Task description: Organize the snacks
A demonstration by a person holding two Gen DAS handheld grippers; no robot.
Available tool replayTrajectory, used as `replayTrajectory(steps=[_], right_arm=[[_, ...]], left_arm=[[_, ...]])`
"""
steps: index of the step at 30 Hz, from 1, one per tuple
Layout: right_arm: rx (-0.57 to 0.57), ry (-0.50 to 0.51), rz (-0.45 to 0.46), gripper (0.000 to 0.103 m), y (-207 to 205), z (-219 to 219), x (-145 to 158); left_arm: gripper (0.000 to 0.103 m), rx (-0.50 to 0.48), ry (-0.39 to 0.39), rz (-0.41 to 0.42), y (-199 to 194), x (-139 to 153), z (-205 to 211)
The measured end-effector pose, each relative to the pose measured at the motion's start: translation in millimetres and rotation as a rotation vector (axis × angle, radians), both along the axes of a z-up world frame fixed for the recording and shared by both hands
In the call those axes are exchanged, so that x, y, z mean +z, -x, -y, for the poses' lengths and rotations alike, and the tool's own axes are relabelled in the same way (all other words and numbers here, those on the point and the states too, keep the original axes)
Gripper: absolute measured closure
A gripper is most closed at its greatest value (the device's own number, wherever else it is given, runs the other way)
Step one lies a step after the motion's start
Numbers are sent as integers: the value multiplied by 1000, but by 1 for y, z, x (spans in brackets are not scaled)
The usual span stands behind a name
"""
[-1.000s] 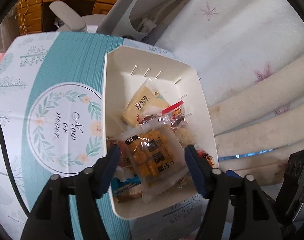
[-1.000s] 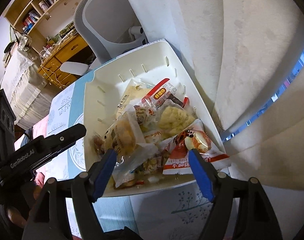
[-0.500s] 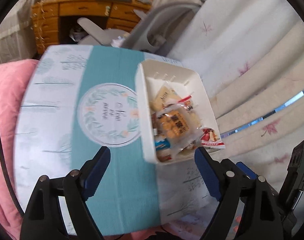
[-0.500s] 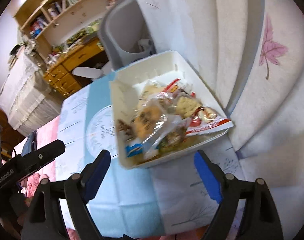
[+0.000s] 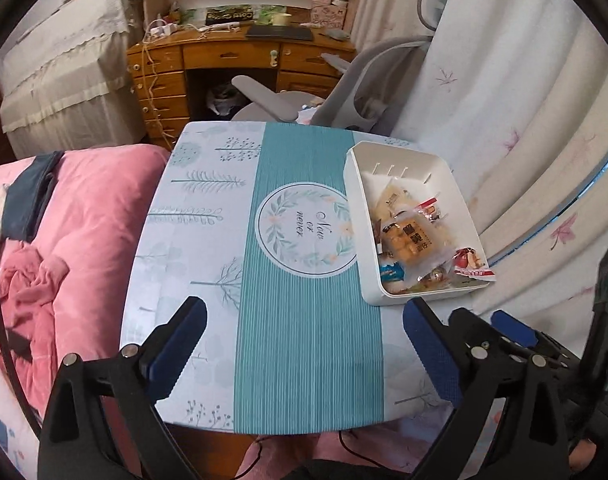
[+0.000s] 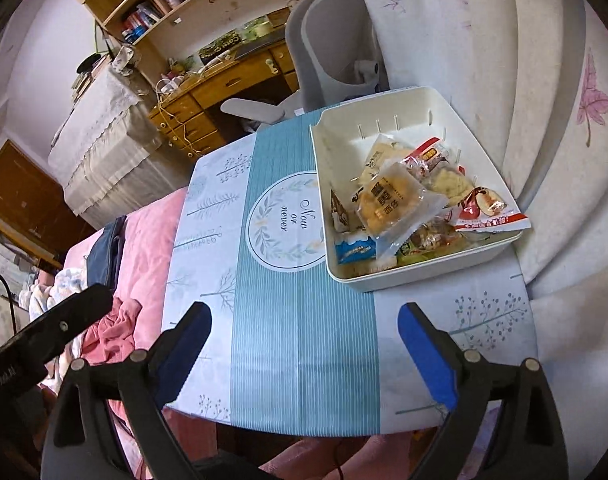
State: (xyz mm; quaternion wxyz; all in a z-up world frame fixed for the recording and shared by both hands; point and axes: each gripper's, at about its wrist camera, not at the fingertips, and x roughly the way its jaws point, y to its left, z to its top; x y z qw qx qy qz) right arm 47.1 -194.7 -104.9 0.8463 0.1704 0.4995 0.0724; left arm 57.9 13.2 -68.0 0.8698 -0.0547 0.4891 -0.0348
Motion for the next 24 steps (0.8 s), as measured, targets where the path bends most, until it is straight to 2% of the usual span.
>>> replayTrajectory(steps=[3, 8, 11, 17, 24], right_arm=[[7, 35, -4, 5, 3, 7, 7], [51, 62, -4, 5, 17, 13, 28], [83, 87, 19, 4, 26, 11, 45], [79, 104, 106, 0, 42, 12, 70], [59, 109, 117, 0, 46, 17, 67]], left_arm=[[5, 26, -2, 17, 5, 6, 8], [5, 11, -48, 40, 12, 19, 26], [4, 9, -54, 59, 14, 29, 31], [1, 48, -120, 121, 24, 44, 40], [1, 82, -174, 148, 34, 45, 47]])
